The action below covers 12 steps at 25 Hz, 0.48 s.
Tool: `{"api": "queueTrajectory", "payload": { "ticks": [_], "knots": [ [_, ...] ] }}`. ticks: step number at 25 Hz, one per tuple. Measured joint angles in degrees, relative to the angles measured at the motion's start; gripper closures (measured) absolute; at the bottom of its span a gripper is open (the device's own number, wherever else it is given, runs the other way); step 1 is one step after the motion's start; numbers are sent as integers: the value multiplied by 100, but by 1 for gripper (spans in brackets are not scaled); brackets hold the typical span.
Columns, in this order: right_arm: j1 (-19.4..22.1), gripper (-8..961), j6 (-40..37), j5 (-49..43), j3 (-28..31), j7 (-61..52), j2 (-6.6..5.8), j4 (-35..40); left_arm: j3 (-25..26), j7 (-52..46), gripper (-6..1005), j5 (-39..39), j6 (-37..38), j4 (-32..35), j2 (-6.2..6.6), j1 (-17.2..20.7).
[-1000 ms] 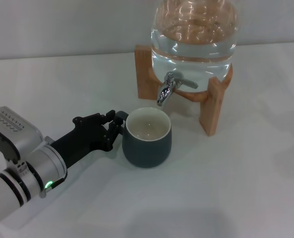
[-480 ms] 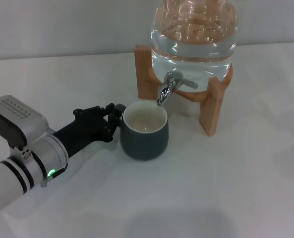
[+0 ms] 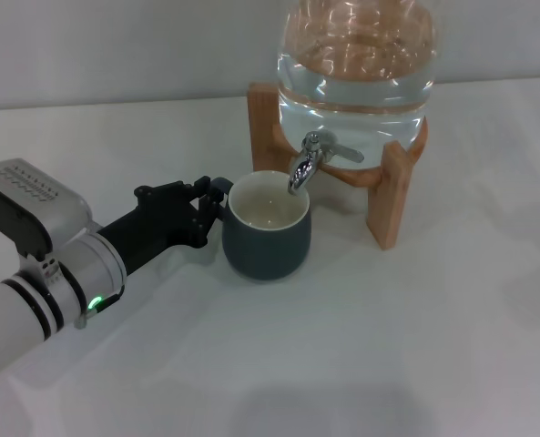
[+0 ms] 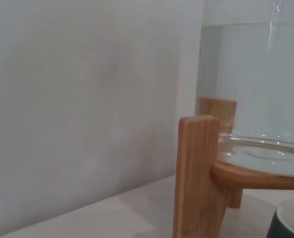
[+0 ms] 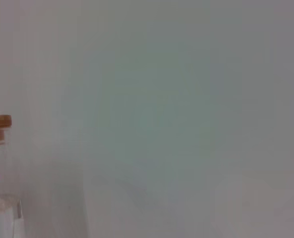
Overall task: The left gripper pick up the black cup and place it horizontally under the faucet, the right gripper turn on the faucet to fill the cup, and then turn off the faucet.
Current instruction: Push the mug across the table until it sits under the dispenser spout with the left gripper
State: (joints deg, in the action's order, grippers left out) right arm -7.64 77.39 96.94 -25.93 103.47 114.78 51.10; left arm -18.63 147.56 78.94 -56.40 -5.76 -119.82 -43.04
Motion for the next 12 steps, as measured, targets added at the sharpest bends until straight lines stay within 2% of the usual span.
{"api": "queueTrajectory", "payload": {
  "ticks": [12],
  "knots": [
    [-45, 115, 6, 0, 0, 31, 0, -72, -20, 22, 837, -41, 7, -16, -16, -138]
  ]
}}
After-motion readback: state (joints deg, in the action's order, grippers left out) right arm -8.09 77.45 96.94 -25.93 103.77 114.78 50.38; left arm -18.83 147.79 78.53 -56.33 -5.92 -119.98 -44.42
